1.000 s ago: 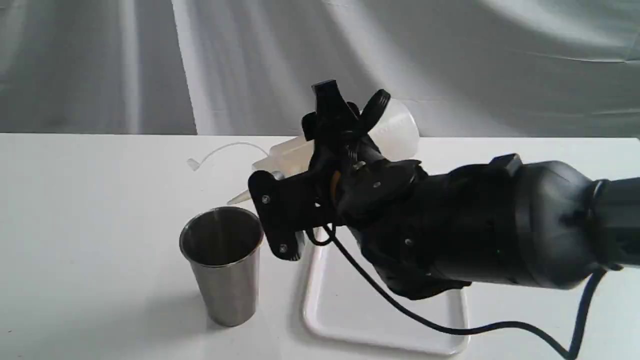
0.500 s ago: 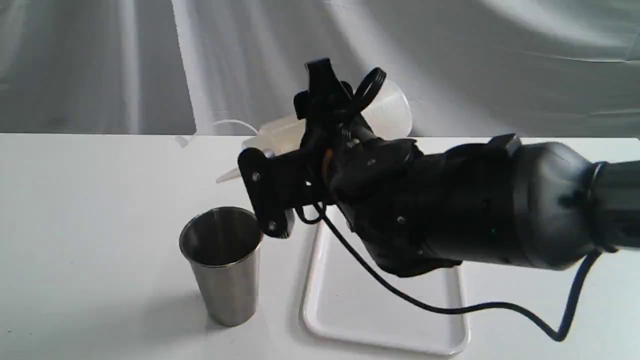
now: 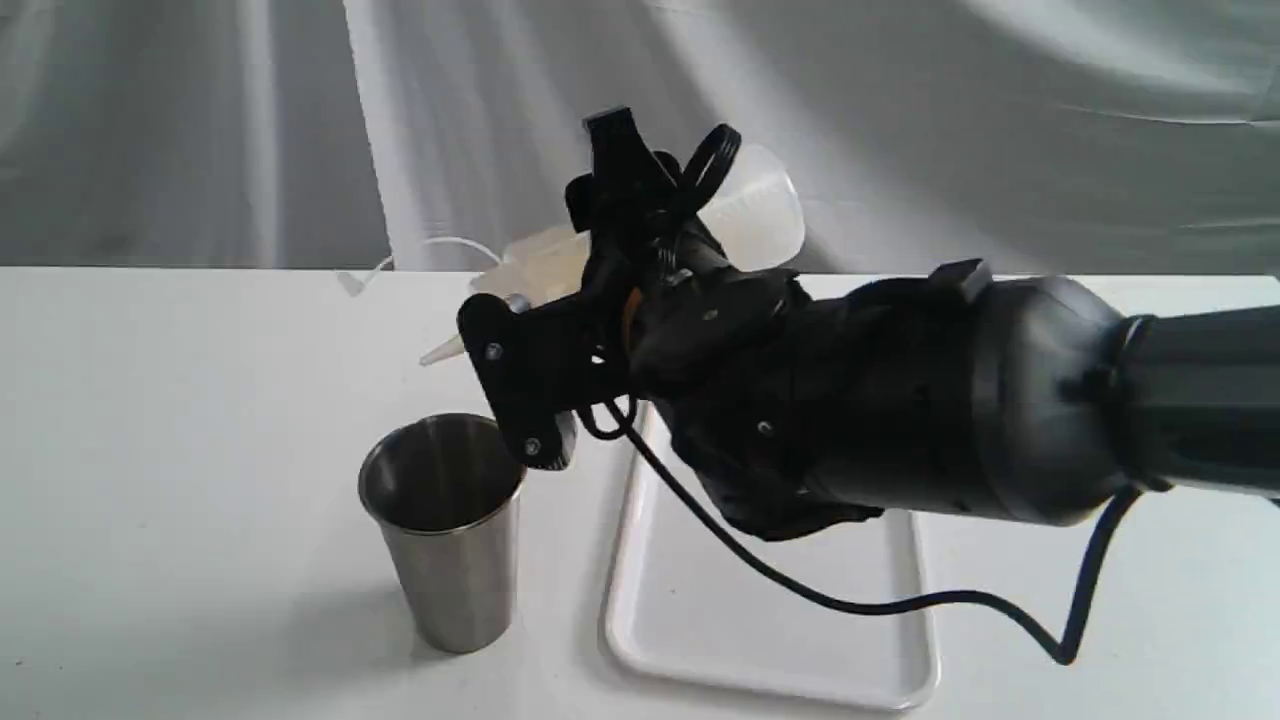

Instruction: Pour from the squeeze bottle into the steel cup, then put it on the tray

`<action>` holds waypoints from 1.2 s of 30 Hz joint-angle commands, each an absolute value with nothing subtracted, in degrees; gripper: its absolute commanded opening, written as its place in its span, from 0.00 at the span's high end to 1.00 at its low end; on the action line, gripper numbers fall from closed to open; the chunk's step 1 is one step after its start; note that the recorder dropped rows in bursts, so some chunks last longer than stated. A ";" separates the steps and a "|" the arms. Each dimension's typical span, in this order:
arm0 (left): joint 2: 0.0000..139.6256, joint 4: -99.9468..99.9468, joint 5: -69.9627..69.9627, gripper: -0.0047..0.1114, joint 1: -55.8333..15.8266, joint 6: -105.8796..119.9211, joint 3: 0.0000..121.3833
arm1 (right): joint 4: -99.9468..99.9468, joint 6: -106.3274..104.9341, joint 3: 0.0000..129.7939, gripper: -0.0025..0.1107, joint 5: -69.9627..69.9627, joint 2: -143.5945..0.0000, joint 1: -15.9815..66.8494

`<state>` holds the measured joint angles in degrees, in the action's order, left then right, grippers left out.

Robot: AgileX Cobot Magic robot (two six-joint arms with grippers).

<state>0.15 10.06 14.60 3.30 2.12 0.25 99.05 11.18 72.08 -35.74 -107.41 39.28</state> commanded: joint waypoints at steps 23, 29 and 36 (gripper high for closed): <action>0.00 10.04 13.89 0.89 3.44 1.82 0.00 | 99.95 6.65 72.80 0.98 -37.52 -106.87 39.37; 0.00 10.04 13.89 0.89 3.44 1.70 0.00 | 99.95 6.21 72.80 0.98 -36.88 -106.87 39.37; 0.00 10.04 13.89 0.89 3.44 1.70 0.00 | 99.95 6.05 72.80 0.98 -36.88 -106.87 39.37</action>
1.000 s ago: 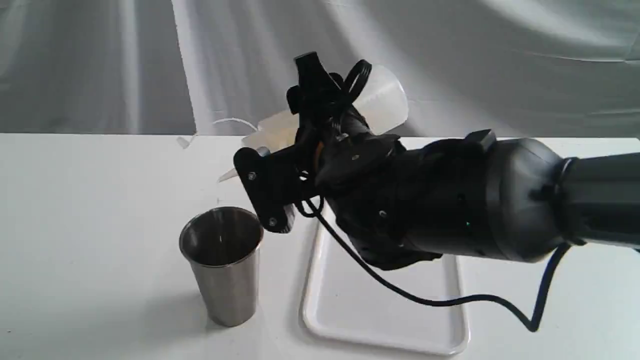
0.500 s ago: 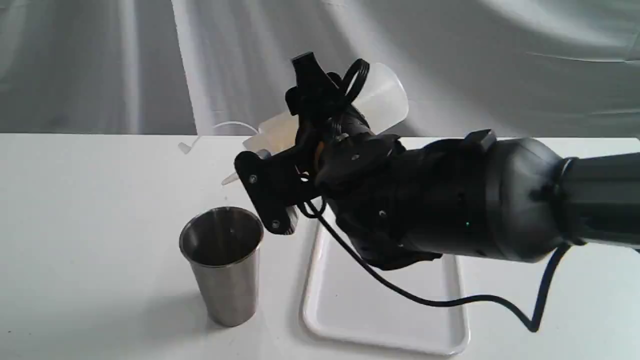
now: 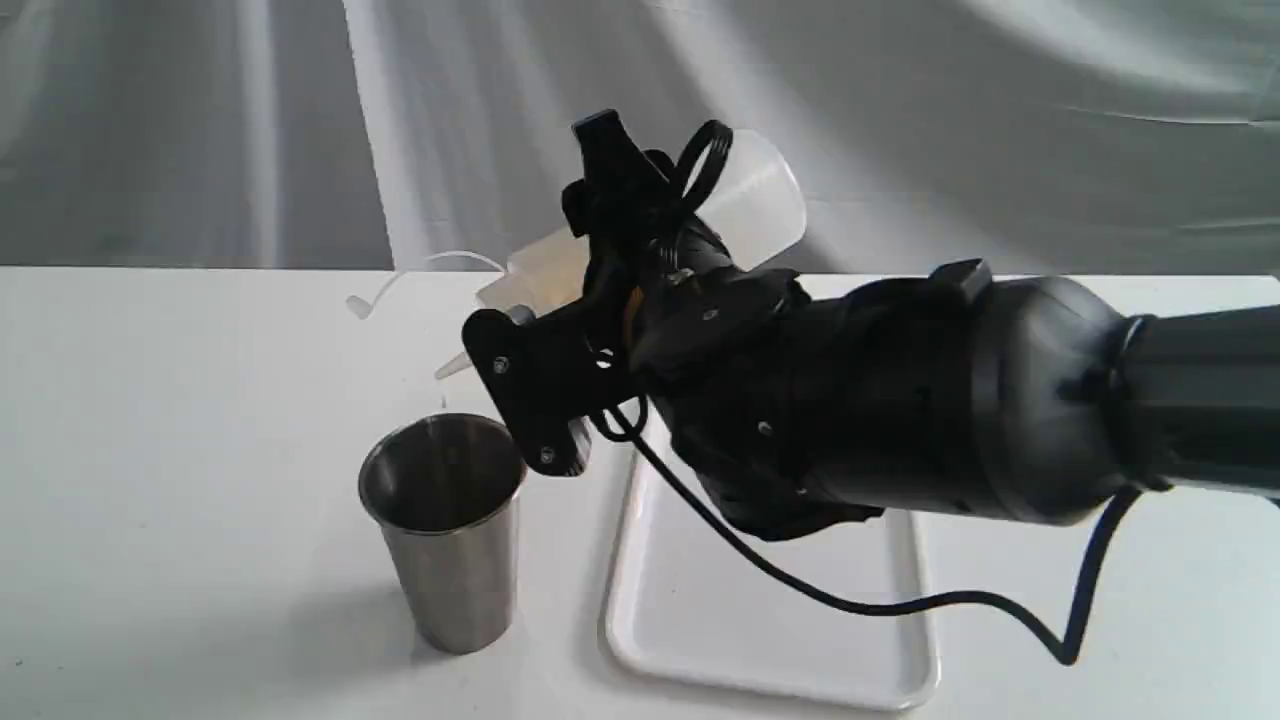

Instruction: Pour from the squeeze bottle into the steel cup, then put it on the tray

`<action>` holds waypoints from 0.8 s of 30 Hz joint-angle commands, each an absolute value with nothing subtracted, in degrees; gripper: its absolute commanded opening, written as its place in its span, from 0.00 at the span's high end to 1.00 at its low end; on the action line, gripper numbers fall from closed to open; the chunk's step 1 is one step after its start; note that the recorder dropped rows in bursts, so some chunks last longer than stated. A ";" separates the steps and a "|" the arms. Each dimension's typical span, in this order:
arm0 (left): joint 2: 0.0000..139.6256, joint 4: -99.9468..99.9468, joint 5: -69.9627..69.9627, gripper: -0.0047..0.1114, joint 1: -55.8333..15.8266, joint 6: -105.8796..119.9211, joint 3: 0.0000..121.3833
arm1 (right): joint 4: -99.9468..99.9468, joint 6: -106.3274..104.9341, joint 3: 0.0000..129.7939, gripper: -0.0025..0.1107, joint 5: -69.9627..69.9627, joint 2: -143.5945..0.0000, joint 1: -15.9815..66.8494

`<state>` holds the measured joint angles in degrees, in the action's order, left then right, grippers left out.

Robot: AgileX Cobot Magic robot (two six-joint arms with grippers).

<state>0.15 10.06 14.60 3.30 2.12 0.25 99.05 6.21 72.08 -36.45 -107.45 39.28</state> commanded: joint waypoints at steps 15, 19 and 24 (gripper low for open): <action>0.00 10.04 13.89 0.89 3.44 1.70 0.00 | 99.95 5.81 72.80 0.98 -36.88 -106.87 39.37; 0.00 10.04 13.89 0.89 3.44 1.70 0.00 | 99.95 10.28 72.80 0.98 -36.88 -106.87 39.37; 0.00 10.04 13.89 0.89 3.44 1.70 0.00 | 99.95 15.47 72.80 0.98 -37.32 -106.87 39.37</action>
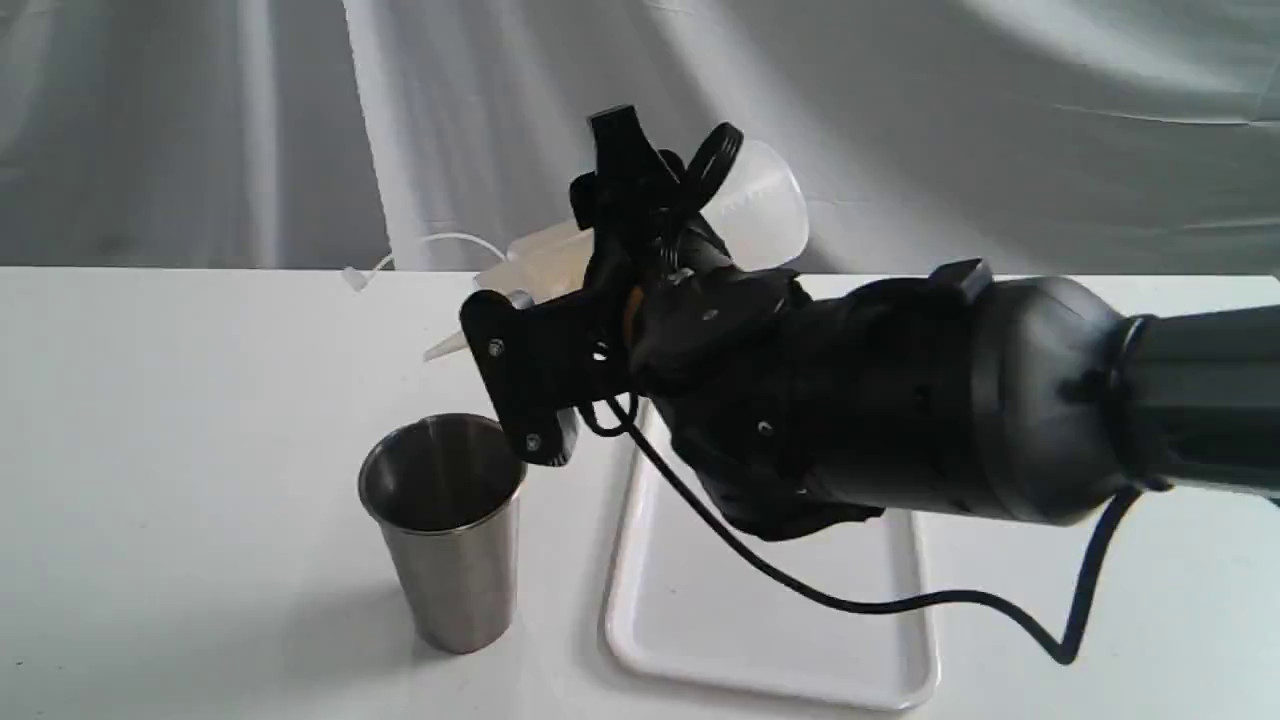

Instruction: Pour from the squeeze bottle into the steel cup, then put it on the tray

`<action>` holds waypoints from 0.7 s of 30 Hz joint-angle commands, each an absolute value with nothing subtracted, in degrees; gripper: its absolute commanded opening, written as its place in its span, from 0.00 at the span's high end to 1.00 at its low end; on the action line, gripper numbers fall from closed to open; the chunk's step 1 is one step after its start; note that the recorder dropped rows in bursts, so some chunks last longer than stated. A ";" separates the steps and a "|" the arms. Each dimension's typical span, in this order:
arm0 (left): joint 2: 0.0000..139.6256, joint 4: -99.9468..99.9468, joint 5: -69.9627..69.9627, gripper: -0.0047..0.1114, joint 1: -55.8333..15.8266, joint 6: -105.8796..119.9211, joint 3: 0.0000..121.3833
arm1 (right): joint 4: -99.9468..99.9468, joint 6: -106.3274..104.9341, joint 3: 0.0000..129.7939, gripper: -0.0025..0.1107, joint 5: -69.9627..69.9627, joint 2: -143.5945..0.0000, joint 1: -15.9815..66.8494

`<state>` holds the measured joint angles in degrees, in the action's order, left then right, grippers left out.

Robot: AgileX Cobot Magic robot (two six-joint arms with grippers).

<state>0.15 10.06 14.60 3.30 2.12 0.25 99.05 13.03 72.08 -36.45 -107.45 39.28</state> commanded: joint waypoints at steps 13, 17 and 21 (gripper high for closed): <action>0.00 10.04 13.89 0.89 3.44 1.68 0.00 | 99.95 31.04 72.80 0.98 -37.32 -106.87 39.37; 0.00 10.04 13.89 0.89 3.44 1.68 0.00 | 99.95 40.59 72.80 0.98 -37.32 -106.87 39.27; 0.00 10.04 13.89 0.89 3.44 1.68 0.00 | 99.95 49.87 72.80 0.98 -37.32 -106.48 38.86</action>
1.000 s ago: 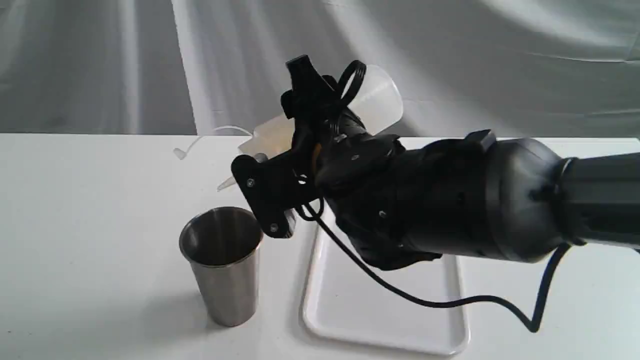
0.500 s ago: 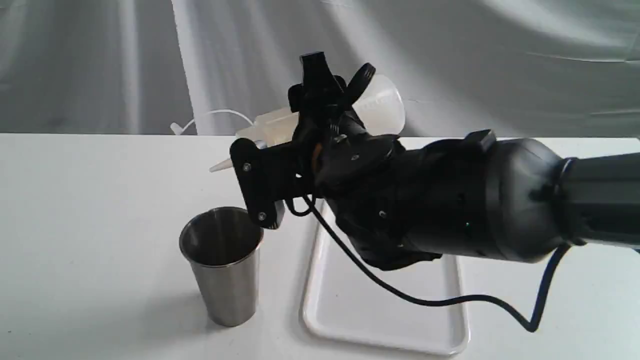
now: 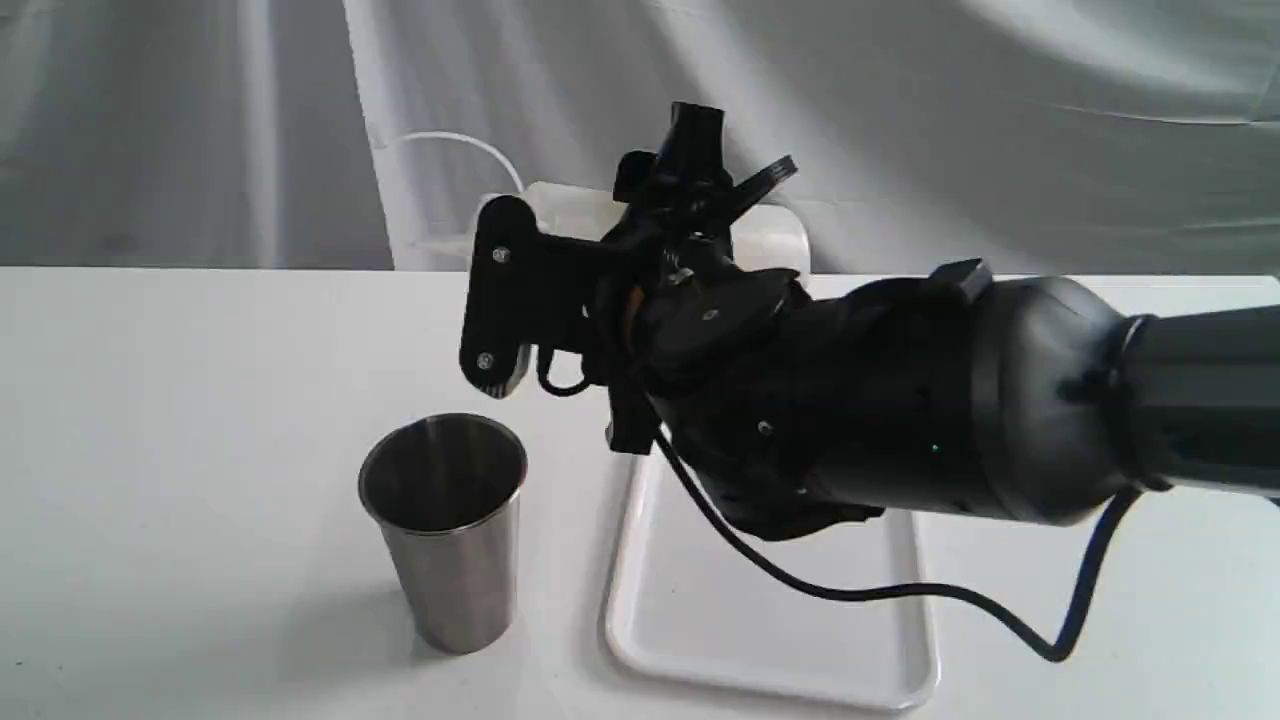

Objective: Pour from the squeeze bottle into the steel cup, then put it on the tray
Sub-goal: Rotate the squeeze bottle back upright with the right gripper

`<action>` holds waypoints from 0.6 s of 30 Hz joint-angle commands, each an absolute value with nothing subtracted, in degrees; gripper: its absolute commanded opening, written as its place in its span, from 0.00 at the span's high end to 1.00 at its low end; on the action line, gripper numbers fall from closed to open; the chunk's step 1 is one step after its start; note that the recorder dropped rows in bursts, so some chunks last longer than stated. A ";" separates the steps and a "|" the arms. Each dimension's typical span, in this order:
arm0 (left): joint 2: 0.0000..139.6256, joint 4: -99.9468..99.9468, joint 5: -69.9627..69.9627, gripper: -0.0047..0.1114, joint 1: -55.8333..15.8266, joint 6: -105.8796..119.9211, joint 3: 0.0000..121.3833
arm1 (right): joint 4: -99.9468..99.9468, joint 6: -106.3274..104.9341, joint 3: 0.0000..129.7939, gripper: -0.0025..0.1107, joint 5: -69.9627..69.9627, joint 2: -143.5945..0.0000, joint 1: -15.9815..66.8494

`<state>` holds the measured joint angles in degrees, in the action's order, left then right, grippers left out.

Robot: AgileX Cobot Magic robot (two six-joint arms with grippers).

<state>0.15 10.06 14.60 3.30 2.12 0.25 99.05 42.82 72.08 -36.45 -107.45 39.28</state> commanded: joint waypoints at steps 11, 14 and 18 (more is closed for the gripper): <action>0.00 10.04 13.89 0.89 3.44 1.83 0.00 | 99.38 82.26 72.43 0.98 -33.87 -102.64 35.24; 0.00 10.04 13.89 0.89 3.44 1.83 0.00 | 99.38 88.83 72.14 0.98 -31.37 -101.17 34.06; 0.00 10.04 13.89 0.89 3.44 1.70 0.00 | 96.20 93.76 71.80 0.98 -28.86 -100.26 32.19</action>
